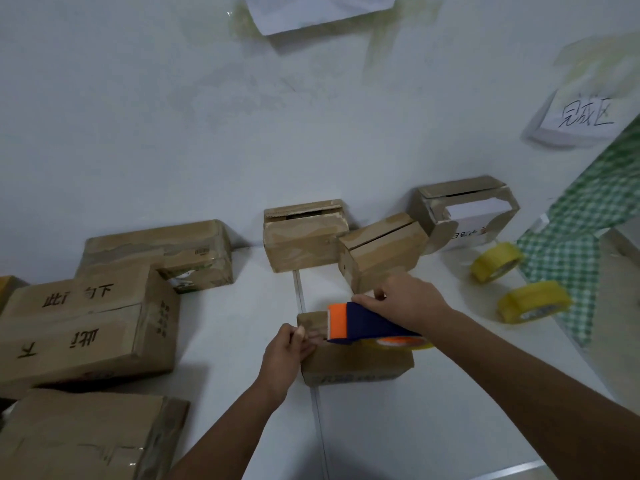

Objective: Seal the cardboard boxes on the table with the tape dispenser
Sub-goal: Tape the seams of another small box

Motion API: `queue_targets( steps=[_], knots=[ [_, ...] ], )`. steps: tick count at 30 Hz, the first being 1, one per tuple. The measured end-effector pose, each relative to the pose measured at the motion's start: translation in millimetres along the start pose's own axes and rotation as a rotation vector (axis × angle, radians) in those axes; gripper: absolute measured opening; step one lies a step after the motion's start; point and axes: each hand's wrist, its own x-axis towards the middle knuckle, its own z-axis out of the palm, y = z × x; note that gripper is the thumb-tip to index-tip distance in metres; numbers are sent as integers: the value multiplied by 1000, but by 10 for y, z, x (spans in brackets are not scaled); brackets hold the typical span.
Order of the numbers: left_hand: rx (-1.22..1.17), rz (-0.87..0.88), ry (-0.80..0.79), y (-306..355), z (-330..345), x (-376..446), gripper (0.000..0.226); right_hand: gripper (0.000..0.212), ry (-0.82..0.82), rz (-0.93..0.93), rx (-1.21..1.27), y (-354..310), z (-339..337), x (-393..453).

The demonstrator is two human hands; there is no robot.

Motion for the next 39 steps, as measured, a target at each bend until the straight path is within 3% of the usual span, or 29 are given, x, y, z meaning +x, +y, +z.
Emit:
queue_targets(
  steps=[2, 6, 18, 22, 33, 39],
  knots=[
    [6, -8, -19, 19, -11, -5, 20, 65, -10, -3, 4, 17, 35, -24],
    [-217, -60, -25, 71, -2, -30, 23, 65, 3, 5, -4, 136, -40, -32],
    [-255, -38, -63, 145, -49, -72, 19, 64, 47, 14, -97, 148, 61, 85],
    [-151, 34, -42, 213, -110, -92, 30, 66, 54, 14, -178, 55, 151, 129],
    [140, 134, 159, 16, -268, -27, 25, 65, 15, 28, -213, -73, 195, 142],
    [180, 54, 205, -165, -573, 70, 31, 60, -1, -3, -180, -264, 258, 112]
  ],
)
